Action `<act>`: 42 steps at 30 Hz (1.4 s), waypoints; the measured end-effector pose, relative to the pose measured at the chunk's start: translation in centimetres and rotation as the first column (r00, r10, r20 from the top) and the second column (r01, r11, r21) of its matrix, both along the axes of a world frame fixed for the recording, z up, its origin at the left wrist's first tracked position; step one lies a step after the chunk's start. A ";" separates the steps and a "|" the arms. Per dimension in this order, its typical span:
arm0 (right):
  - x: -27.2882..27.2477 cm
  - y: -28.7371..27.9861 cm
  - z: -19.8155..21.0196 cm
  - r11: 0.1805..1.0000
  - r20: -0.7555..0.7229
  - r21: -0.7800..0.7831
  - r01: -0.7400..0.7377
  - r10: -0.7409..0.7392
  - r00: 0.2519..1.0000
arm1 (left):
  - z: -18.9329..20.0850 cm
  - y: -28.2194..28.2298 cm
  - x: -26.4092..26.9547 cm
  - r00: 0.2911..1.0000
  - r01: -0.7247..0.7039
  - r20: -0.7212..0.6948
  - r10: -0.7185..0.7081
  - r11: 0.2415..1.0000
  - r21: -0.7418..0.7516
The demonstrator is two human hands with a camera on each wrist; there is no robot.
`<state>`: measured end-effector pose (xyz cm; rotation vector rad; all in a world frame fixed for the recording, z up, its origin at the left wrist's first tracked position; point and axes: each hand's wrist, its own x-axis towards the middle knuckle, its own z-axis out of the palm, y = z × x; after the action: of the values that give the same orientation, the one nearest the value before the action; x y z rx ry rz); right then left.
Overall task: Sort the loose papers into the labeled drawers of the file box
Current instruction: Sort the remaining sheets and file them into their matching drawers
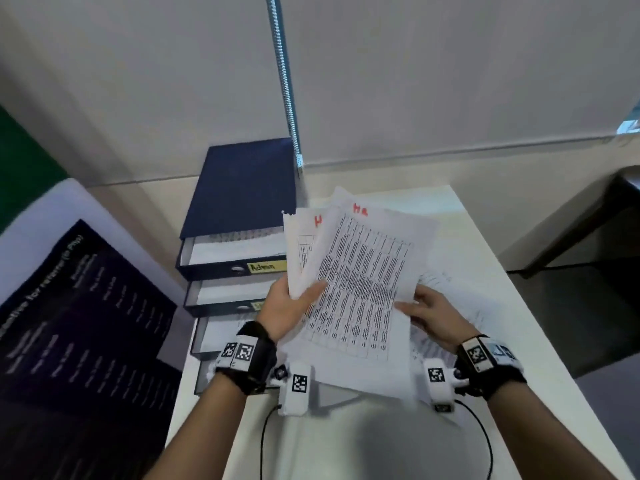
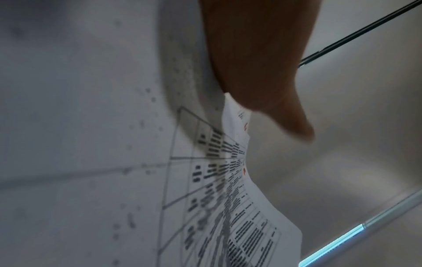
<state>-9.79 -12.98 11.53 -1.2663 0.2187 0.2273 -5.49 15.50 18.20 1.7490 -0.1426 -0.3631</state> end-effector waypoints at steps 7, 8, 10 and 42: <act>0.4 9.8 1.2 0.991 0.024 -0.042 -0.129 0.130 0.991 | 0.6 10.1 -5.4 0.995 -0.085 0.056 0.086 0.996 -0.014; 0.2 11.4 1.1 0.986 0.009 -0.031 -0.166 0.167 0.986 | 0.5 11.7 -6.3 0.993 -0.105 0.045 0.106 0.994 -0.026; -0.4 14.4 1.5 0.964 -0.004 -0.070 -0.256 0.256 0.967 | 0.0 14.5 -7.6 0.988 -0.154 0.020 0.155 0.987 -0.039; -0.8 20.1 2.9 0.832 -0.072 -0.453 -0.321 0.324 0.943 | -7.3 21.2 -8.5 0.910 -0.353 -0.259 0.323 0.932 -0.079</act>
<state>-10.58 7.15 14.40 -1.7795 0.0463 0.4831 -13.95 36.67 10.94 1.5553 0.3079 -0.3018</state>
